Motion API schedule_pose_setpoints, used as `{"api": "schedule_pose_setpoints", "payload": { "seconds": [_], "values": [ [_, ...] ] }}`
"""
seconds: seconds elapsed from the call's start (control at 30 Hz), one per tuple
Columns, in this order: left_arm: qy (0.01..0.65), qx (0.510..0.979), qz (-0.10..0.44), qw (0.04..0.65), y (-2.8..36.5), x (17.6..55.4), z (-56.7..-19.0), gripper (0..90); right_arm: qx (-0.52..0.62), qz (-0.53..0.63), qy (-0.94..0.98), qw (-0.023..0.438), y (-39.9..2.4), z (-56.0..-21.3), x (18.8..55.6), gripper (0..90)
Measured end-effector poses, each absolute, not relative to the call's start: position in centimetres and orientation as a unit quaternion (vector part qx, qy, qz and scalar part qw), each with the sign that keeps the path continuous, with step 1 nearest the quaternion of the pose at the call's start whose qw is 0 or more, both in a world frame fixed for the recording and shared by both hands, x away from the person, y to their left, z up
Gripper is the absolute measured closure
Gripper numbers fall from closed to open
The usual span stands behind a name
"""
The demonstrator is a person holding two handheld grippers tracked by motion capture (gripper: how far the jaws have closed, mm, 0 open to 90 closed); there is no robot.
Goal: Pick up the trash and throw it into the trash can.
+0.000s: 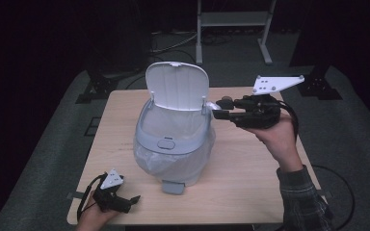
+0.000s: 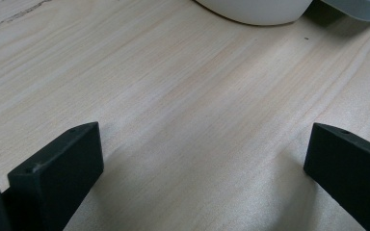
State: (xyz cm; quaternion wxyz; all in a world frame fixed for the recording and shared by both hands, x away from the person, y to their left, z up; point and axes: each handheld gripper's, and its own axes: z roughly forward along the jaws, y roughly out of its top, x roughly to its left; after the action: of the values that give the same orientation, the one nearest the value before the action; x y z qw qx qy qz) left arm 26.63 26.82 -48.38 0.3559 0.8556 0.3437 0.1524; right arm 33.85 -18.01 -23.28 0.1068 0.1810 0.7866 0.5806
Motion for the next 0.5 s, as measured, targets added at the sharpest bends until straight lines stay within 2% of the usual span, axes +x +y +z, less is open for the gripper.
{"api": "schedule_pose_setpoints", "payload": {
  "seconds": [0.5],
  "values": [
    [0.344, 0.856, 0.152, 0.356, 26.8, 26.6, -48.4, 0.0, 0.155, 0.578, 0.795, 0.101, -13.5, -21.7, 35.1, 63.6]
  ]
}}
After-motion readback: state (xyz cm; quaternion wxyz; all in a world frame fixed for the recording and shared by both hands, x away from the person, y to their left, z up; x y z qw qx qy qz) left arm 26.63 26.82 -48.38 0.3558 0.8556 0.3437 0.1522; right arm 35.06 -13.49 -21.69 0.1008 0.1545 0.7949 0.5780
